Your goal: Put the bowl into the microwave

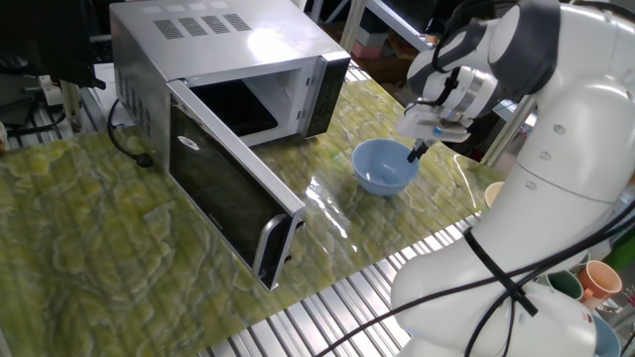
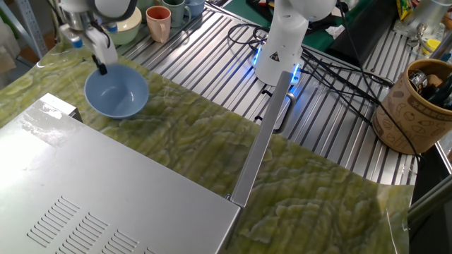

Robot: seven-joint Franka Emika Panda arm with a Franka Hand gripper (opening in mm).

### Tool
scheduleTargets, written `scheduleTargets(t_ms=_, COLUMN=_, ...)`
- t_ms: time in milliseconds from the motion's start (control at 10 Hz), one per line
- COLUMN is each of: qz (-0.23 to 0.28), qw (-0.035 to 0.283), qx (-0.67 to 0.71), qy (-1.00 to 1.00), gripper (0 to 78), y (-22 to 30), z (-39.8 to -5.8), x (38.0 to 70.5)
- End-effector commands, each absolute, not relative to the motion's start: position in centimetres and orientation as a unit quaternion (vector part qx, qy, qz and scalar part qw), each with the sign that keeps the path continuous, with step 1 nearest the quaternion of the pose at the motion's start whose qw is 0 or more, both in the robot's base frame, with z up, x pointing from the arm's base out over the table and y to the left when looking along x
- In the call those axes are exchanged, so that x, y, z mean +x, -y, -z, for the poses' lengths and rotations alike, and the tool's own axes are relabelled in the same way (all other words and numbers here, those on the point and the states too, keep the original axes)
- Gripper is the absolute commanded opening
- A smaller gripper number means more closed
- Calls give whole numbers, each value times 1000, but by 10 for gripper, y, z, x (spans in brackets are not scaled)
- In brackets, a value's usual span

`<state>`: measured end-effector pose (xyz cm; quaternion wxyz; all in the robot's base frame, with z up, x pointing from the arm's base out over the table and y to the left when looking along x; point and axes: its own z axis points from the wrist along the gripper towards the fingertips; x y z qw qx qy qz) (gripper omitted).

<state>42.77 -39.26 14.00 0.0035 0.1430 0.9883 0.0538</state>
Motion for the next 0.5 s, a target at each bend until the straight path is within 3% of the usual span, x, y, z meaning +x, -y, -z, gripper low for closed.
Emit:
scheduleTargets(t_ms=100, qz=-55, qw=3, qx=192, qy=-980, gripper=11, y=376, z=-177, x=429)
scheduleTargets(t_ms=500, qz=-60, qw=7, qx=216, qy=-975, gripper=11, y=375, z=-177, x=429)
